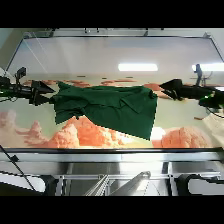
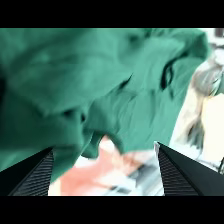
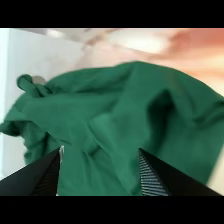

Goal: Fold the shirts.

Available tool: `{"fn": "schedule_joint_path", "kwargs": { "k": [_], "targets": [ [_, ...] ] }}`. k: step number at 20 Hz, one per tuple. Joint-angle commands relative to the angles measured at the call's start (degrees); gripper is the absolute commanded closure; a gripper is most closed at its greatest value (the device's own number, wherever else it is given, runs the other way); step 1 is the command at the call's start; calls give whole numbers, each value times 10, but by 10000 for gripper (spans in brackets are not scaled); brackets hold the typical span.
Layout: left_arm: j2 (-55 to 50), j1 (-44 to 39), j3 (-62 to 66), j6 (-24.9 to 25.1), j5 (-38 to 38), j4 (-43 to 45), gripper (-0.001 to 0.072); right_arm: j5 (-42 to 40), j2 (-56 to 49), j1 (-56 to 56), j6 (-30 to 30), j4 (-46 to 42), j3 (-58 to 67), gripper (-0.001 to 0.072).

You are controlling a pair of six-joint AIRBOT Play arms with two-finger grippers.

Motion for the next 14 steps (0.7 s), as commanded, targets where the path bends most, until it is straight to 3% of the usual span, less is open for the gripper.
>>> {"fn": "schedule_joint_path", "kwargs": {
  "k": [1, 3, 6, 10, 13, 14],
  "targets": [
    [28, 18, 0, -26, 27, 128, -10, 44, 41, -55, 85, -176, -23, 191],
    [63, 31, -55, -26, -17, 177, -9, 40, 59, -64, 90, -205, -63, 192],
    [73, 38, -141, -23, -58, 160, -6, 13, 62, -62, 89, -202, -121, 191],
    [18, 23, -189, 21, -82, 67, 10, -5, 62, -34, 89, -202, -159, 192],
    [-24, -3, -187, 21, -118, 45, 10, -20, 62, 10, 109, -202, -165, 198],
    [-33, -10, -187, 22, -124, 37, 124, -23, 61, 26, 118, -202, -166, 245]
  ]
}}
